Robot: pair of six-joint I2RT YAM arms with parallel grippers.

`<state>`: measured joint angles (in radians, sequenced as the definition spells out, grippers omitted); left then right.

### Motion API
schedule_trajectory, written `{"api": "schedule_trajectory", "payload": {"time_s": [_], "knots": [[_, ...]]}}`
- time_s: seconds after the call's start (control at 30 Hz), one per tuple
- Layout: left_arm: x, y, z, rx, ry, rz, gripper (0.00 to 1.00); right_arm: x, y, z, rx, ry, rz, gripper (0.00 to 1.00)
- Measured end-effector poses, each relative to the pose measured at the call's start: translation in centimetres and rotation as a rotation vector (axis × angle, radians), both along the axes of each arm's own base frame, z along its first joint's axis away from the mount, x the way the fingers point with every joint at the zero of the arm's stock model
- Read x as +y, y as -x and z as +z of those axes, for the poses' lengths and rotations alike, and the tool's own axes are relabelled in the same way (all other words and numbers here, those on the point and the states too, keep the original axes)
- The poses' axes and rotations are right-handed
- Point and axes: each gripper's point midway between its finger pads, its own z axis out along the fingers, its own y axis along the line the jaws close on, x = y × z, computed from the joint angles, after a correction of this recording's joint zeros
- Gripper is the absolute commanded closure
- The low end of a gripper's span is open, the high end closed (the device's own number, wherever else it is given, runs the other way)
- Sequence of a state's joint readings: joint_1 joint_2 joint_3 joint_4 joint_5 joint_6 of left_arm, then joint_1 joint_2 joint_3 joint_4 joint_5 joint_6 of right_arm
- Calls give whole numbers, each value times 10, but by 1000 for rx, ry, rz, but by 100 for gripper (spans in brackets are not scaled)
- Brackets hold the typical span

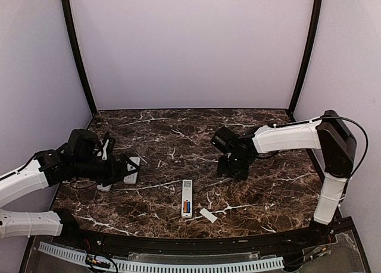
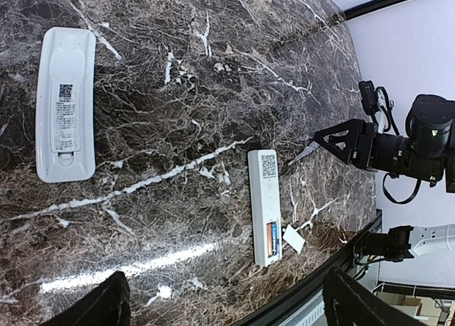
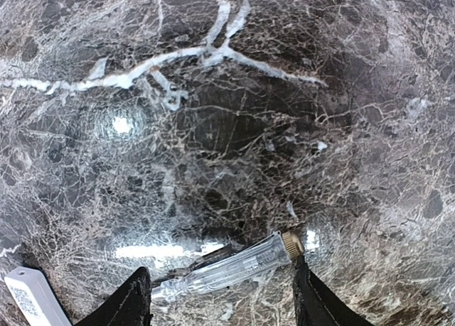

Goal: Unload the batteries from the remote control
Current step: Pick up the screwdriver from the center of the board.

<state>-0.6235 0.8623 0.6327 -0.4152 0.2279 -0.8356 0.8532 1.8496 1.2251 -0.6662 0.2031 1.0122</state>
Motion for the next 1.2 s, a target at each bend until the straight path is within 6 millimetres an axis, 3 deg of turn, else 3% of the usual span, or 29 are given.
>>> {"api": "schedule_trajectory", "payload": {"time_s": [0.53,0.73,1.2], "knots": [[1,1,-1,-1,0,0,6,2,-2,-15,26,42,-11,40],[1,1,0,-5,4,1,6,6,-8,-16,13,65,-5,52],[3,3,4,-16,16,6,6,8,-10,-17,-8,81,-11,92]]}}
